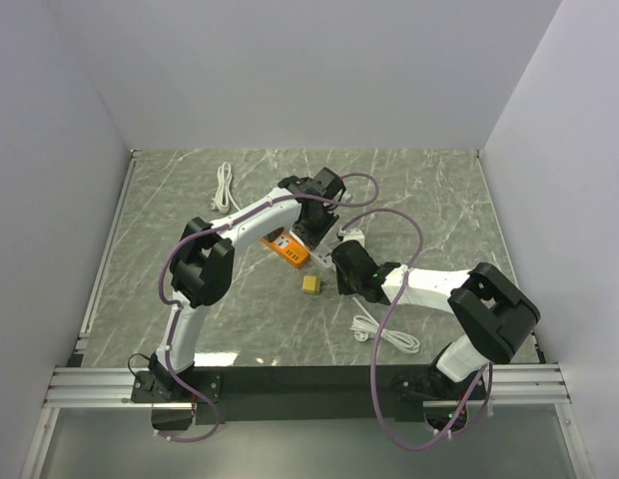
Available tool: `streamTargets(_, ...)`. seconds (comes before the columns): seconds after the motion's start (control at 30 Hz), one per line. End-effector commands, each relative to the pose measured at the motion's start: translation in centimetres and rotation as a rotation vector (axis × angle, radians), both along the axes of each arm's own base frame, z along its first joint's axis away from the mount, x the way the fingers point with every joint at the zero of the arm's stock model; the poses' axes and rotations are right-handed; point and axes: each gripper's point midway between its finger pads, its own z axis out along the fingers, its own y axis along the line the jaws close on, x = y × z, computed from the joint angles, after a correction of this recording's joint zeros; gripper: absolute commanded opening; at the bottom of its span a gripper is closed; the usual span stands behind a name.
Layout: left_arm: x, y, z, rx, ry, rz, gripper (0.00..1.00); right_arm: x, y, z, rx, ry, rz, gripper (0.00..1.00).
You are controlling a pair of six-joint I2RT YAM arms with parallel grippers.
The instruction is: Insert the plug
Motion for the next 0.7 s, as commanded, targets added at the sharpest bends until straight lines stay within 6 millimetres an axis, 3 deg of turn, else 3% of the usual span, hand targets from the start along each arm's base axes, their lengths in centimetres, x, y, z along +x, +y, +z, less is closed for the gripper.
streamTargets(0.0,-0.20,0.05,2.24,-0.025,-0.035,0.018,0.01,-1.70,-0.66,-1.87,-0.058,0.082,0.019,0.00)
streamTargets(0.67,0.16,0.12,1.39,0.001,-0.018,0.005,0.01,-1.78,-0.54,-1.99,-0.066,0.082,0.023,0.00)
